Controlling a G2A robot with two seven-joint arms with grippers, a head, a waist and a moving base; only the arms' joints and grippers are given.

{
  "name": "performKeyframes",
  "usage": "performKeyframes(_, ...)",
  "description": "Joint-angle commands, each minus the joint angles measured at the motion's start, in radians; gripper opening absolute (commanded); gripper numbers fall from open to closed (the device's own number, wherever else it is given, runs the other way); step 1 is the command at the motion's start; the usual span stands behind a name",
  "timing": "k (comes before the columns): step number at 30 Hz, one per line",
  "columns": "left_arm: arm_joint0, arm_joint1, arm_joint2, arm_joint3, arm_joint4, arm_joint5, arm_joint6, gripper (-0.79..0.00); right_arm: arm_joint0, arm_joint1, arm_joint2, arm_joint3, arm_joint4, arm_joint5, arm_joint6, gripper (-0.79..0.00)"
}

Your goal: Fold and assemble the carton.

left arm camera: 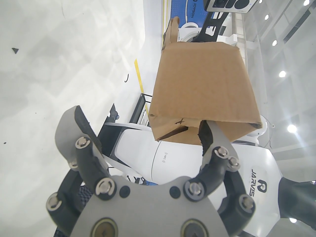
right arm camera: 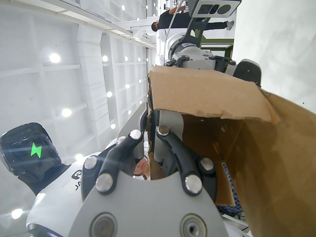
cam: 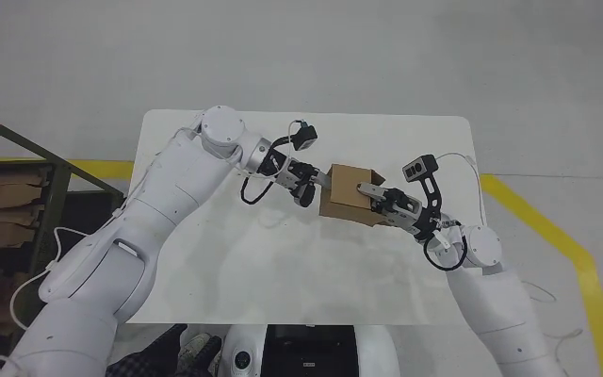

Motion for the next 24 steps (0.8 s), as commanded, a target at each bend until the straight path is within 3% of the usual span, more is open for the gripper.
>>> performKeyframes(1, 0.000, -0.002, 0.000, 0.000, 0.001, 0.001, -0.001, 0.000, -0.001, 0.000, 0.000, 0.000, -0.001, 0.000, 0.000, -0.785)
performKeyframes(24, -0.006, -0.019, -0.007, -0.004, 0.016, 0.001, 0.000, 0.000, -0.005, -0.002, 0.006, -0.009, -0.008, 0.009, 0.007, -0.785)
